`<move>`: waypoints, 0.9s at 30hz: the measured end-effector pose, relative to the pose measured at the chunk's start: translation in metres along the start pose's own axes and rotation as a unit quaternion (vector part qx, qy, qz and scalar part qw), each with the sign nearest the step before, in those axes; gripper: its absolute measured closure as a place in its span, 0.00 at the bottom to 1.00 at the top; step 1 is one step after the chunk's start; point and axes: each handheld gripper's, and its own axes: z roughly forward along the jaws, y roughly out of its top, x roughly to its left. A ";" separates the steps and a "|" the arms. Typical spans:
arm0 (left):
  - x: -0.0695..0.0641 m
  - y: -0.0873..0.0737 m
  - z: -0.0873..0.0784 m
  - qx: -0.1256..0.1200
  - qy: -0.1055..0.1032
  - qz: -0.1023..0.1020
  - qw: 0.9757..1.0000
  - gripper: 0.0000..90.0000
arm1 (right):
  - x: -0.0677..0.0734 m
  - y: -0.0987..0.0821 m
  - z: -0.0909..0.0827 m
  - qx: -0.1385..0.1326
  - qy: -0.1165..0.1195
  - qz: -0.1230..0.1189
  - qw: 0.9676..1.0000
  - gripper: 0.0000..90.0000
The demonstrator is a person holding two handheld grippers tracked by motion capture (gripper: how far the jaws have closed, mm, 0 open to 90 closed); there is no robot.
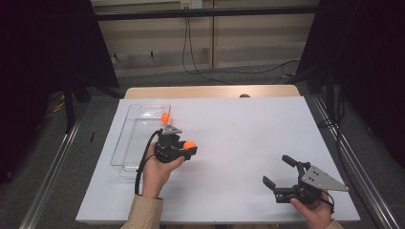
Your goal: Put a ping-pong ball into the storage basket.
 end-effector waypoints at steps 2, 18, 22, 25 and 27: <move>0.001 0.000 -0.001 -0.003 0.001 -0.006 1.000 0.57 | 0.000 0.000 0.000 -0.001 -0.001 -0.001 1.000 0.02; 0.008 0.001 -0.007 -0.017 -0.006 -0.027 0.999 0.57 | 0.000 0.000 0.000 -0.002 -0.001 0.006 1.000 0.02; 0.011 0.001 -0.009 -0.008 -0.006 -0.022 1.000 0.57 | 0.000 0.000 0.000 0.001 0.000 0.000 1.000 0.02; 0.011 0.001 -0.010 -0.010 -0.008 -0.021 1.000 0.57 | 0.000 0.000 -0.001 -0.002 -0.001 0.006 1.000 0.02; 0.011 0.001 -0.011 -0.012 -0.008 -0.020 1.000 0.57 | 0.000 0.000 -0.001 -0.001 0.000 0.005 1.000 0.02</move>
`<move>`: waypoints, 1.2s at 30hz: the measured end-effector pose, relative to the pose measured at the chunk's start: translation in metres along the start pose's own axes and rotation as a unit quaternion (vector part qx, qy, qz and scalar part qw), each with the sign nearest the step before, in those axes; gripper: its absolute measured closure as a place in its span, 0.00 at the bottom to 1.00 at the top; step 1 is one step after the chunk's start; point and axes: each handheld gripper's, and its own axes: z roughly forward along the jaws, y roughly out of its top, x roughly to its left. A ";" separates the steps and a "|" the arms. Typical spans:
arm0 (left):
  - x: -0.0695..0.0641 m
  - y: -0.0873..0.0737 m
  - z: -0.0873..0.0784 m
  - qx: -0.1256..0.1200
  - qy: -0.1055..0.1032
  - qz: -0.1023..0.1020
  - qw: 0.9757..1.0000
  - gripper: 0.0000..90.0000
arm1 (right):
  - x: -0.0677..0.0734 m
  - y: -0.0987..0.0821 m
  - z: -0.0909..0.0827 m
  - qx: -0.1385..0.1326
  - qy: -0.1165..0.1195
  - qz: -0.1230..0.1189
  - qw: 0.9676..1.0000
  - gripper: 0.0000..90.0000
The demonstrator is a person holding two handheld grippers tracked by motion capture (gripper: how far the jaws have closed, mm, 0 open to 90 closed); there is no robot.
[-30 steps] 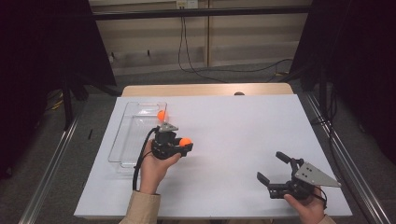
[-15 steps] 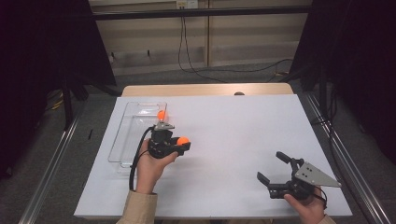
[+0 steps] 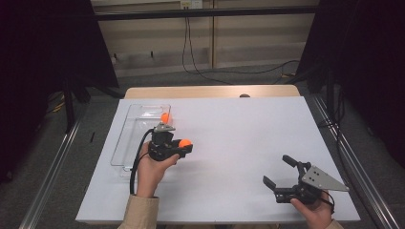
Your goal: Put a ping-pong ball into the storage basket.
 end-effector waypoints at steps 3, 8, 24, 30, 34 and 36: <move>0.000 0.000 -0.001 -0.003 0.005 -0.007 1.000 0.57 | 0.000 0.000 0.000 0.000 0.000 0.000 1.000 0.02; 0.002 0.000 -0.004 0.003 0.006 -0.001 1.000 0.57 | 0.000 0.000 0.000 0.000 0.001 -0.004 1.000 0.02; 0.008 0.001 -0.011 0.006 0.012 -0.005 1.000 0.57 | 0.000 0.000 0.000 -0.001 0.000 -0.003 1.000 0.02; 0.009 0.001 -0.013 0.006 0.013 -0.009 1.000 0.57 | 0.000 0.000 0.000 0.000 0.001 -0.003 1.000 0.02; 0.010 0.001 -0.014 0.007 0.015 -0.010 1.000 0.57 | -0.001 0.000 0.000 0.001 0.003 -0.004 1.000 0.02; 0.011 0.001 -0.014 0.007 0.012 -0.009 1.000 0.57 | -0.001 0.000 0.000 -0.001 0.001 -0.004 1.000 0.02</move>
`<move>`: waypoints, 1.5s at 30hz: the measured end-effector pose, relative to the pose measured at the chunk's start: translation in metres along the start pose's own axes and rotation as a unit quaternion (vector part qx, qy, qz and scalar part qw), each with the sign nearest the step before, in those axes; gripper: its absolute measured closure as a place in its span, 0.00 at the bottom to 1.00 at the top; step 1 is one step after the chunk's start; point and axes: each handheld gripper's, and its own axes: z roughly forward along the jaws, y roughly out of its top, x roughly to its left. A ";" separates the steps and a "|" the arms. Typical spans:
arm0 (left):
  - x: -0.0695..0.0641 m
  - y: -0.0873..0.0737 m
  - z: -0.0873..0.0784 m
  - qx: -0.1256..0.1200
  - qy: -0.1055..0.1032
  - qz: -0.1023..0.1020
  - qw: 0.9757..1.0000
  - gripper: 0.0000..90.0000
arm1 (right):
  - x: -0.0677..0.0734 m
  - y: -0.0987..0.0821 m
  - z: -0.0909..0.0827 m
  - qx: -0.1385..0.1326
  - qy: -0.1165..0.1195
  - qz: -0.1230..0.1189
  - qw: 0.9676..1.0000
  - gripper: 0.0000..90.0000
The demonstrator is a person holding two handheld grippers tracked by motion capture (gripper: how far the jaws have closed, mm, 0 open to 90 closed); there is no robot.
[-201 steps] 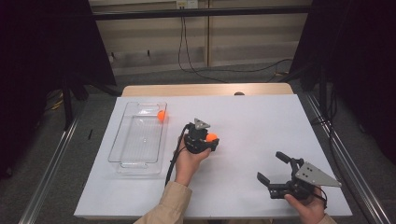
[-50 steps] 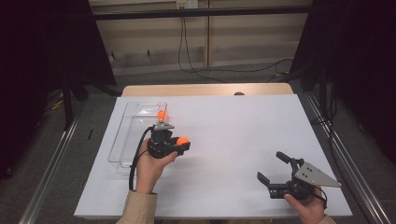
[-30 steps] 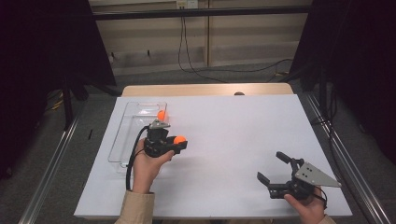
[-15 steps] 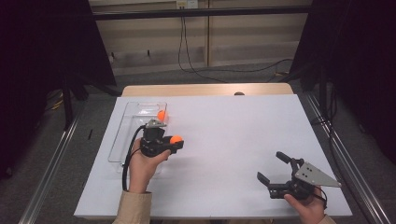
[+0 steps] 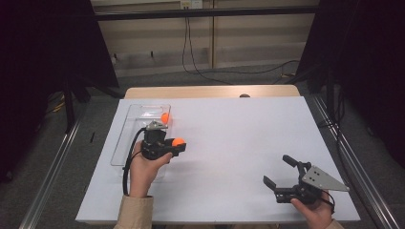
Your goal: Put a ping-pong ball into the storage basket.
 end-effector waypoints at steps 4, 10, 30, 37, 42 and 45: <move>0.000 0.000 -0.001 -0.004 0.002 -0.005 1.000 0.57 | 0.000 0.000 0.000 0.001 0.001 -0.001 1.000 0.02; 0.002 0.001 -0.005 -0.002 0.004 -0.002 1.000 0.57 | 0.000 0.000 0.000 0.000 0.001 -0.001 1.000 0.02; 0.009 0.000 -0.012 -0.003 0.008 -0.007 1.000 0.57 | 0.000 0.000 0.000 -0.001 -0.001 0.003 1.000 0.02; 0.010 0.000 -0.012 -0.008 0.004 -0.017 1.000 0.57 | 0.000 0.000 0.000 0.000 0.001 0.000 1.000 0.02; 0.012 0.000 -0.014 -0.007 0.004 -0.013 1.000 0.57 | 0.000 0.000 0.000 0.000 0.001 0.000 1.000 0.02; 0.012 0.000 -0.014 -0.011 0.005 -0.017 1.000 0.57 | 0.000 0.000 0.000 0.000 0.000 0.000 1.000 0.02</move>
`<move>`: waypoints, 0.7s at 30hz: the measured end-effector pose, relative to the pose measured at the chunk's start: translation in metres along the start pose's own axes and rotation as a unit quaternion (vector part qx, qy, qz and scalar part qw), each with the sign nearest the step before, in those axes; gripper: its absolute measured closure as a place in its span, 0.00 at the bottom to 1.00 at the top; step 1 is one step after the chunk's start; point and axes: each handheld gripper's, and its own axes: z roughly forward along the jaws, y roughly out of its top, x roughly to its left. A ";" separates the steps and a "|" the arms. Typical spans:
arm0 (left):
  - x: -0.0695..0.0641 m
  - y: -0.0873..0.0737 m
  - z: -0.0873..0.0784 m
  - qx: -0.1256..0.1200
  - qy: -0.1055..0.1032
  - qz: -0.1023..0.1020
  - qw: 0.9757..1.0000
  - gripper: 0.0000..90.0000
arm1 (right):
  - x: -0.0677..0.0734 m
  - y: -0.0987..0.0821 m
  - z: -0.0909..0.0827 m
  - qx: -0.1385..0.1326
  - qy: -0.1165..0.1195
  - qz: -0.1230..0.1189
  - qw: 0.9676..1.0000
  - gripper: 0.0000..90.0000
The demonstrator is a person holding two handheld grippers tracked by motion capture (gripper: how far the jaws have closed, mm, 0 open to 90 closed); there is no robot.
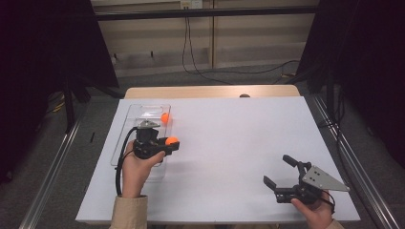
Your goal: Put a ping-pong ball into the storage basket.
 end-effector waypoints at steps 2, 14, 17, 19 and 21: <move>0.002 0.000 -0.002 0.004 0.002 0.007 1.000 0.57 | 0.000 0.000 0.000 0.000 0.000 -0.001 1.000 0.02; 0.007 0.001 -0.007 0.005 0.004 0.006 1.000 0.57 | 0.000 0.000 0.000 0.000 -0.001 -0.001 1.000 0.02; 0.007 0.000 -0.007 0.007 0.007 0.003 1.000 0.57 | 0.000 0.000 0.000 0.000 -0.001 -0.001 1.000 0.02; 0.009 0.000 -0.007 0.006 0.006 0.006 1.000 0.57 | 0.000 0.000 0.000 0.000 -0.001 -0.001 1.000 0.02; 0.009 0.000 -0.008 0.004 0.006 0.001 1.000 0.57 | 0.000 0.000 0.001 -0.001 -0.002 0.000 1.000 0.02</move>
